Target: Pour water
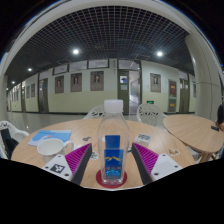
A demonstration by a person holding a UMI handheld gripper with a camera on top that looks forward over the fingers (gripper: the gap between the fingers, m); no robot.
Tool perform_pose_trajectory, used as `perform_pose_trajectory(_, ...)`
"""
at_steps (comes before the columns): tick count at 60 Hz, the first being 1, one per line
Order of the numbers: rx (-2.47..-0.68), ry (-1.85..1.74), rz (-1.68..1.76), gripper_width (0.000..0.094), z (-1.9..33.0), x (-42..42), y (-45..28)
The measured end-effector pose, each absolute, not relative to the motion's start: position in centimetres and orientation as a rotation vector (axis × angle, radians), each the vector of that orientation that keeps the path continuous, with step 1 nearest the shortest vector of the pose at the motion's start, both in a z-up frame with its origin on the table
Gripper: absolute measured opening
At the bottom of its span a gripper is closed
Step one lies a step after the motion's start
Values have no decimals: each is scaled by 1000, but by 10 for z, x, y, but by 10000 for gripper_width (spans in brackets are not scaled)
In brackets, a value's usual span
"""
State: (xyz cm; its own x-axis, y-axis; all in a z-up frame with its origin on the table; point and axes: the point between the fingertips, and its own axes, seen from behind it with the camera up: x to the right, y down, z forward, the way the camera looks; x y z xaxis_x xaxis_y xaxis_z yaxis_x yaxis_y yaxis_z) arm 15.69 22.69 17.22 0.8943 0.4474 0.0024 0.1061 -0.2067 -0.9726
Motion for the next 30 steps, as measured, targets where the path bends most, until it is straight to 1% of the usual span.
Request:
perform_pose_trajectory(1, -1768, -414, 331, 830, 174, 156, 226)
perform_pose_trajectory(4, -1784, -398, 330, 848, 177, 166, 216)
perform_pose_trajectory(9, -1798, -388, 317, 845, 186, 175, 201)
perform_pose_trajectory(10, -1799, -388, 316, 844, 183, 180, 191)
perform_pose_trajectory(15, -1808, -403, 317, 845, 190, 179, 165)
perform_pose_trajectory(22, -1817, -420, 327, 844, 187, 184, 105)
perform_pose_trajectory(30, -1800, -466, 436, 851, 189, 161, 50)
